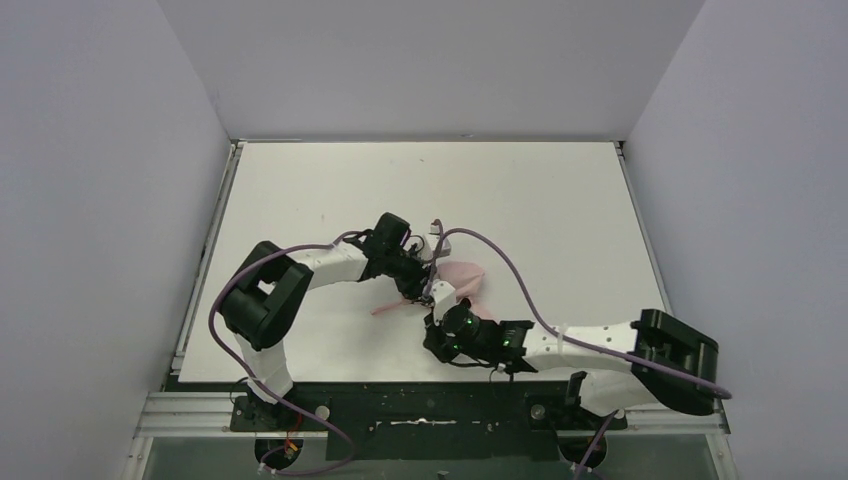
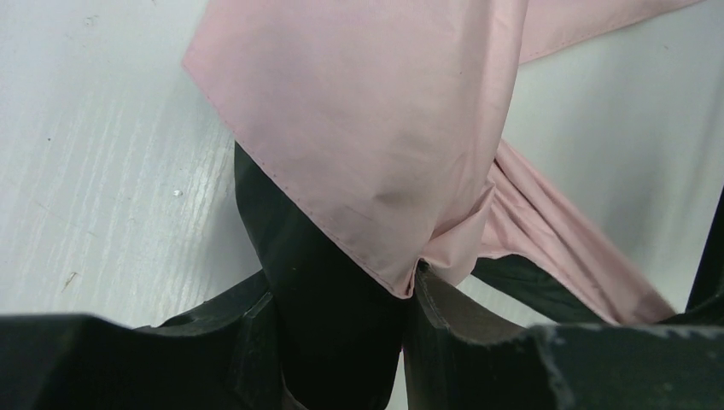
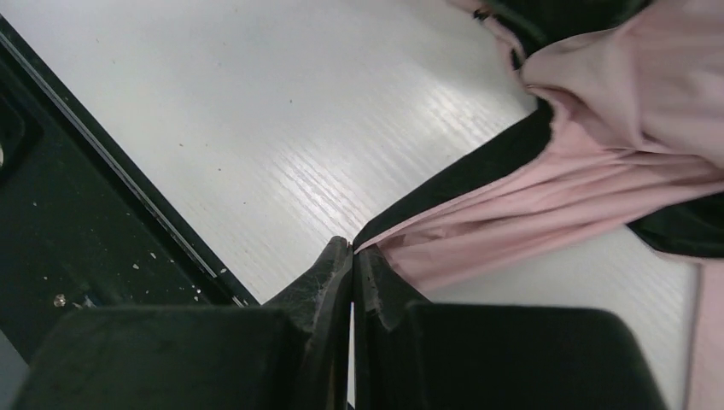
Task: Put away the umbrella
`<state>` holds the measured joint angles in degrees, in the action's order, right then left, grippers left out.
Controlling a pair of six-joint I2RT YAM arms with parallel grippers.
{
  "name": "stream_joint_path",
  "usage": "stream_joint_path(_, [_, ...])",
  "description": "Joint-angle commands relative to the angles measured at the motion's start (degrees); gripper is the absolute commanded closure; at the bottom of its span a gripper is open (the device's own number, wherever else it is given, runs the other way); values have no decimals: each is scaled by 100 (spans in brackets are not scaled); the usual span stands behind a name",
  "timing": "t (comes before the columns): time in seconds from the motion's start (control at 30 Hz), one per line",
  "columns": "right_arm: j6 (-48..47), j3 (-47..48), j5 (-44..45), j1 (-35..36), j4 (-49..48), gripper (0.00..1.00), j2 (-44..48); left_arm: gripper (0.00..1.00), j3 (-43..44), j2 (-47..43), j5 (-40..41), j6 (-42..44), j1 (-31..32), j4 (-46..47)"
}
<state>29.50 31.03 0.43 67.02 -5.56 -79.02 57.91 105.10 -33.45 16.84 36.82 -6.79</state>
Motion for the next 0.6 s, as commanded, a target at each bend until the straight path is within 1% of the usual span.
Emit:
stream_joint_path(0.0, [-69, -231, 1023, 74, 52, 100, 1231, 100, -130, -36, 798, 338, -39, 371])
stream_joint_path(0.1, [-168, -354, 1017, -53, 96, 100, 1775, 100, -155, 7, 919, 379, 2, 406])
stream_joint_path(0.17, [-192, -419, 826, -126, 138, 100, 1985, 100, -183, 12, 1050, 417, 54, 457])
stream_joint_path(0.27, [-192, -496, 587, -152, 295, 100, 2090, 100, -286, -20, 1264, 449, 158, 584])
stream_joint_path(0.33, [-154, -569, 530, -155, 298, 100, 2112, 100, -397, -66, 1408, 476, 245, 825])
stream_joint_path(0.47, [7, -769, 708, -152, -3, 100, 2459, 100, -724, -227, 1764, 704, 487, 1203])
stream_joint_path(0.57, [-63, -804, 914, -147, 35, 100, 2830, 100, -1043, -324, 2145, 907, 699, 1559])
